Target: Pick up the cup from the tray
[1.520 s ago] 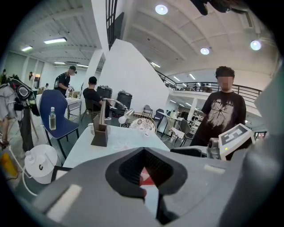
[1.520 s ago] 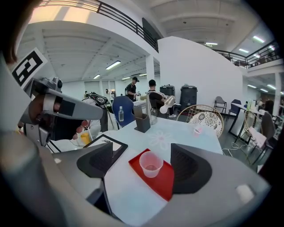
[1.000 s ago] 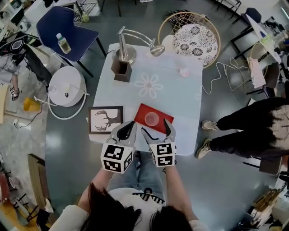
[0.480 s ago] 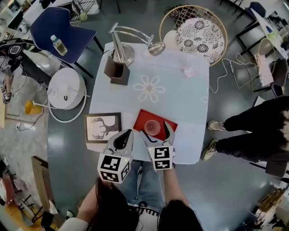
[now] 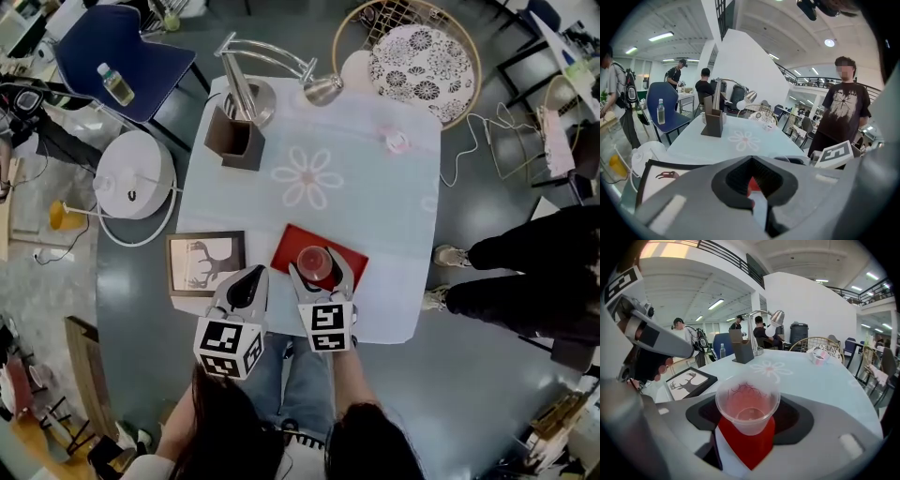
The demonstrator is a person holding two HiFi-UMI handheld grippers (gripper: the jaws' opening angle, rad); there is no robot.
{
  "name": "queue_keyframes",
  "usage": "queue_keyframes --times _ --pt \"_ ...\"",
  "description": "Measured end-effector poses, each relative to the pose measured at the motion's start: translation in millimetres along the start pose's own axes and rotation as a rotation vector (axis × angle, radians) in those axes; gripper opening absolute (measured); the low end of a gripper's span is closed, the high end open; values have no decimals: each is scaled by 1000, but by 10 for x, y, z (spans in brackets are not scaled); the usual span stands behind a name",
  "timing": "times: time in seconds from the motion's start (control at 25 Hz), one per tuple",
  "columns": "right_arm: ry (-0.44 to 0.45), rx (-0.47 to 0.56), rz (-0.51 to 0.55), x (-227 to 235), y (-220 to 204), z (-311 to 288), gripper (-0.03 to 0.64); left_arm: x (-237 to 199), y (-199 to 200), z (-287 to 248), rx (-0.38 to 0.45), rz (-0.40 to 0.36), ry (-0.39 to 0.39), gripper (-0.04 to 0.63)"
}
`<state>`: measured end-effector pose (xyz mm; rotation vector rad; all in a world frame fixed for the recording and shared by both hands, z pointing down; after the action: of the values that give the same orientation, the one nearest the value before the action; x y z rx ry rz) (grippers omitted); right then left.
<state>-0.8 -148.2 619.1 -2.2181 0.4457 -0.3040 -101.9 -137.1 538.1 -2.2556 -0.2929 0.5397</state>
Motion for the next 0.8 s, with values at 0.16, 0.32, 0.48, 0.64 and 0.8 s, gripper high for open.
queue_keyframes --times 0.16,0.32,0.48,0.64,0.8 --pt "4 -2 -9 19 46 32 322 -27 -79 -44 -11 16 1 0" --pt "2 25 -21 70 182 93 321 47 -47 -106 -26 2 -14 0" --pt "3 35 -11 157 332 136 322 174 86 -151 -17 33 -41 0" --pt "5 31 3 264 433 166 322 292 138 -222 -11 18 -56 0" --pt "-19 38 11 450 514 172 322 355 186 -268 -17 22 -53 0"
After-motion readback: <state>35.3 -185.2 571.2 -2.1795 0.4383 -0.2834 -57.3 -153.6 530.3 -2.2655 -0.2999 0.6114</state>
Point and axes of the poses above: the fingertips, and each gripper's own axes: z backward along the fingers, x to its right, y out of its top, the point moved 2 cm from there along z, backward along the fingers, and after that the axes turned 2 degrees about -x, right-handed, at the moved point
